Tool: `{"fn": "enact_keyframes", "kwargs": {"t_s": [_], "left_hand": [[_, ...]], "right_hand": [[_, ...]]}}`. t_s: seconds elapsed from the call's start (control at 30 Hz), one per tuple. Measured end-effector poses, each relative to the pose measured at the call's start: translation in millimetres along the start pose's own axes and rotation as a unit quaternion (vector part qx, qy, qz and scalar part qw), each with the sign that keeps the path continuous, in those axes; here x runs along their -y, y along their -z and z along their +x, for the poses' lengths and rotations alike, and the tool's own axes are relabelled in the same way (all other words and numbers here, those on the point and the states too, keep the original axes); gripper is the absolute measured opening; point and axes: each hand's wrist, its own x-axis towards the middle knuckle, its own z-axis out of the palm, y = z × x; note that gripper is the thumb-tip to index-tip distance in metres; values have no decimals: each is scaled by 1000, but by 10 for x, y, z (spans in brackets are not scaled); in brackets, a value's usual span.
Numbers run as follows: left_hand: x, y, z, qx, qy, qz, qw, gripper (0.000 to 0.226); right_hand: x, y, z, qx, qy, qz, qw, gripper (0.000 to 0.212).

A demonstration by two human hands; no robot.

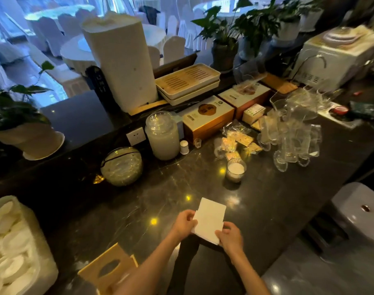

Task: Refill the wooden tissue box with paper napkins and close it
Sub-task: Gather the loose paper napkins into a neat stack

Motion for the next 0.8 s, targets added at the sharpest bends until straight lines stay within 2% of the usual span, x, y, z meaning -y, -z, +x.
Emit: {"fn": "enact_keyframes", "kwargs": {"t_s": [0.13, 0.23, 0.33, 0.47, 0.6, 0.67, 0.8], "left_hand": [[-282, -242, 337, -64, -37, 67, 995, 26], [-396, -432, 625, -58, -1, 93, 994, 33], [-459, -552, 832, -56, 34, 164, 984, 45], [-396, -679, 934, -81, 74, 199, 974, 45], [-328, -678, 1009, -77, 95, 148, 981, 29], [-222, -663, 1027, -62, 99, 89, 989, 19], [-134, -664, 774, -82, 91, 20, 992, 28]], "right_hand": [[204, 148, 327, -41, 33, -56, 997, 34], [282, 154, 685, -59, 41, -72, 995, 31], [296, 87, 991, -64, 40, -93, 993, 28], [178, 64, 1125, -56, 29, -96, 993, 27], [52, 130, 1225, -24, 37, -92, 995, 27], [-1, 162, 1255, 5, 37, -104, 994, 28], [-44, 178, 1243, 59, 30, -98, 993, 35]]}}
